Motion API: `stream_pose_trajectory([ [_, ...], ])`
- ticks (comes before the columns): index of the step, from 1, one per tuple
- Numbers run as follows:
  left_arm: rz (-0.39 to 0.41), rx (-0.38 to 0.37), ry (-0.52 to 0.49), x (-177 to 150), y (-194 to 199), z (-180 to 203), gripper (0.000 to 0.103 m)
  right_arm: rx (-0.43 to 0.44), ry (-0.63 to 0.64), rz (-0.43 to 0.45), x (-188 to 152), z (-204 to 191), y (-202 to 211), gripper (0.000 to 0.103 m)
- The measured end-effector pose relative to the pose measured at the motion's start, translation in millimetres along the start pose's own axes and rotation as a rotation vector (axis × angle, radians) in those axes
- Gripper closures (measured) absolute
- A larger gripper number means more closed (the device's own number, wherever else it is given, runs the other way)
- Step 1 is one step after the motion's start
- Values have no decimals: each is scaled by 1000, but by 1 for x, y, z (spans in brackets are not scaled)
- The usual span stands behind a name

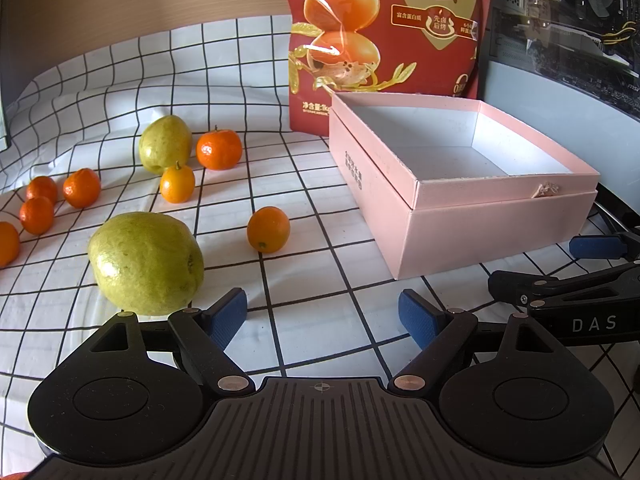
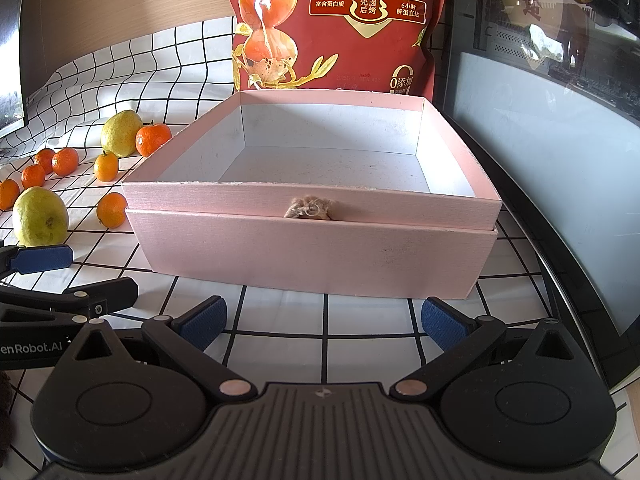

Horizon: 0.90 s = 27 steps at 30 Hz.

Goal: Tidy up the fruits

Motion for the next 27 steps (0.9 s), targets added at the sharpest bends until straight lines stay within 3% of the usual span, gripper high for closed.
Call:
stream_pose_trajectory([
  [17, 1, 6, 8, 0, 2, 0, 15, 0, 0, 1, 0, 0, -1, 0],
  [20, 6, 9, 27, -1, 5, 0, 22, 1, -1, 1, -1, 0, -3, 0],
  [24, -18, -130, 40, -1, 34, -4, 28, 9, 3, -71, -1, 0, -2, 0],
  [27, 2, -173, 47, 6, 76, -25, 28, -23, -39, -133, -5, 1, 3, 0],
])
Point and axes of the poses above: each gripper's, at about its wrist camera, not at the fingertips, and y roughly against the way its jaws point, z to its right, x to its top, the point moved 7 cm from there along -y, roughly the way its jaws point, and after that the axes turned 12 degrees about -z, right-handed, at the moved point
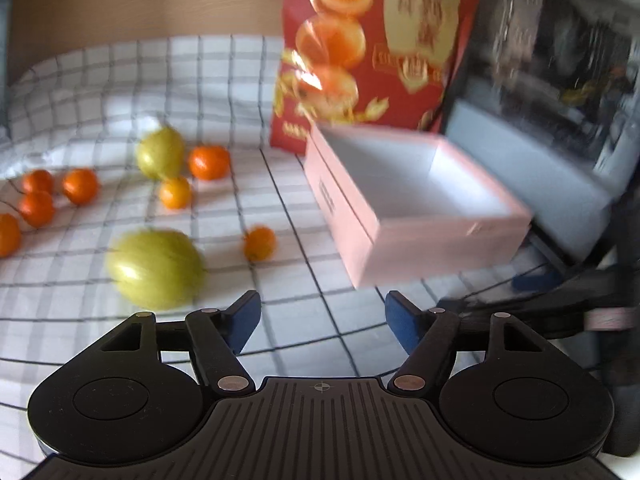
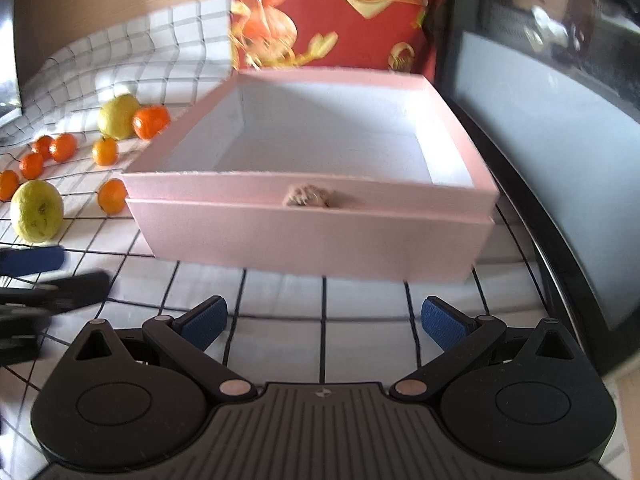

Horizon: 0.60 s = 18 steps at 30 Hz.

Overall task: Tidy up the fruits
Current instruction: 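Move right tool toward the large orange while left tool approaches a small tangerine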

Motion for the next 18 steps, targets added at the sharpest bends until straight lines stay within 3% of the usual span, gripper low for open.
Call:
stream_pose_trajectory([
  [3, -33, 37, 71, 4, 37, -42, 28, -32, -51, -7, -3, -1, 4, 0],
  [5, -96, 55, 153, 0, 52, -79, 30, -53, -78, 7, -7, -2, 6, 0],
  [8, -144, 36, 286, -19, 72, -126, 31, -67, -104, 4, -8, -3, 9, 0],
  [12, -173, 69, 323, -47, 94, -153, 31, -70, -111, -25, -6, -6, 9, 0],
  [14, -193, 78, 365, -60, 102, -162, 31, -39, -81, -55, -4, -19, 11, 3],
  [15, -197, 71, 380, -65, 104, -165, 31, -10, -50, -56, -3, -32, 14, 10],
  [18, -205, 42, 392, -75, 110, -164, 31, 37, 108, 4, 0, -84, 30, 14],
])
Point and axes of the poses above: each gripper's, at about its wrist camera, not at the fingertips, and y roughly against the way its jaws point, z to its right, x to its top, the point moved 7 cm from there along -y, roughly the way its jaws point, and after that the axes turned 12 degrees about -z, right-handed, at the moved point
